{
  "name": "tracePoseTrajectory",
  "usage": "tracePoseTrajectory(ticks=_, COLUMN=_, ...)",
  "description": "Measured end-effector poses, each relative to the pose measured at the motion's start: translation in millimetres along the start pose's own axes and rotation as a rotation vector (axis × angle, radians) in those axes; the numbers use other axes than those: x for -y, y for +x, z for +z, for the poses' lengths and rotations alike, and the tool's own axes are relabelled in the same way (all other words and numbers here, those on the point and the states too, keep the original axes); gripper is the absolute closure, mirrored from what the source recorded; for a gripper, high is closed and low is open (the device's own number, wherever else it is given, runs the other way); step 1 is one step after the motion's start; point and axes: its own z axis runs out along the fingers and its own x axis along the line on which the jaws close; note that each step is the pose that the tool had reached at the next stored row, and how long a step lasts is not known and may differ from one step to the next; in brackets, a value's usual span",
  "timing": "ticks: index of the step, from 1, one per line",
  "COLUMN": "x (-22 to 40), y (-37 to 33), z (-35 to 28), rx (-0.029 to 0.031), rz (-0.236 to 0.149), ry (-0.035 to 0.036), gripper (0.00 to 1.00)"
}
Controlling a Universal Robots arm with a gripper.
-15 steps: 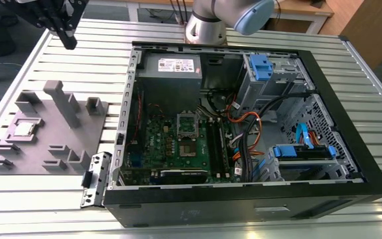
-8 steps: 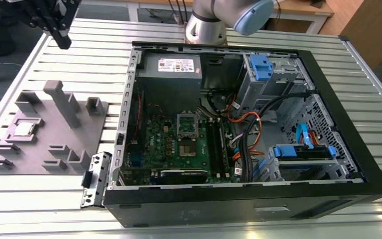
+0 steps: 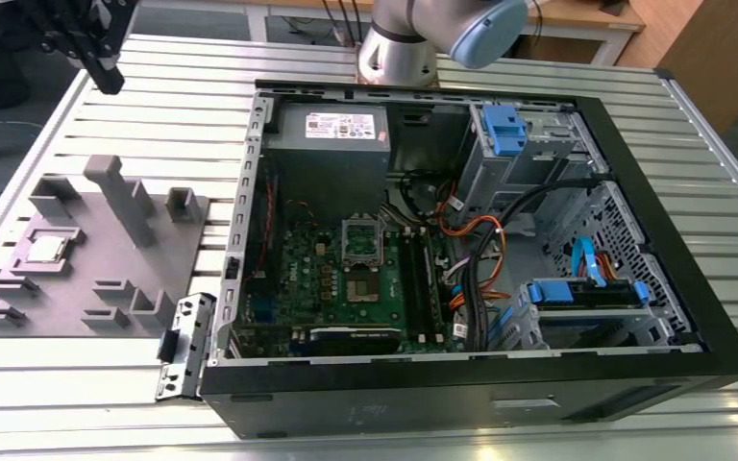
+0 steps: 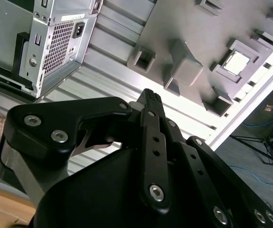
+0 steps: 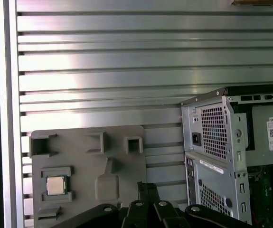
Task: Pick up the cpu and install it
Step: 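Reach for the cpu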
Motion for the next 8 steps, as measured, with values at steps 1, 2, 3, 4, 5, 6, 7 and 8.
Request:
tracePoseTrajectory(ticks=1, x=0.1, y=1.7, z=-0.2, rx=0.0004, rz=0.0, ry=0.0, gripper=0.89)
tracePoseTrajectory(ticks=2, x=0.2, y=3.4, z=-0.4, rx=0.0007, rz=0.0, ry=0.0, gripper=0.89)
tracePoseTrajectory(ticks=3, x=0.4, y=4.9, z=-0.5, rx=0.0011, rz=0.0, ry=-0.0001, gripper=0.89)
tracePoseTrajectory(ticks=4, x=0.5, y=6.4, z=-0.7, rx=0.0014, rz=0.0, ry=-0.0001, gripper=0.89)
tracePoseTrajectory(ticks=5, x=0.6, y=7.9, z=-0.8, rx=0.0018, rz=0.0, ry=-0.0001, gripper=0.89)
tracePoseTrajectory(ticks=6, x=0.7, y=9.3, z=-1.0, rx=0.0021, rz=0.0, ry=-0.0001, gripper=0.89)
tracePoseTrajectory(ticks=7, x=0.8, y=10.7, z=-1.1, rx=0.0026, rz=0.0, ry=-0.0002, gripper=0.89)
tracePoseTrajectory(ticks=8, x=0.9, y=12.0, z=-1.3, rx=0.0029, rz=0.0, ry=-0.0001, gripper=0.89)
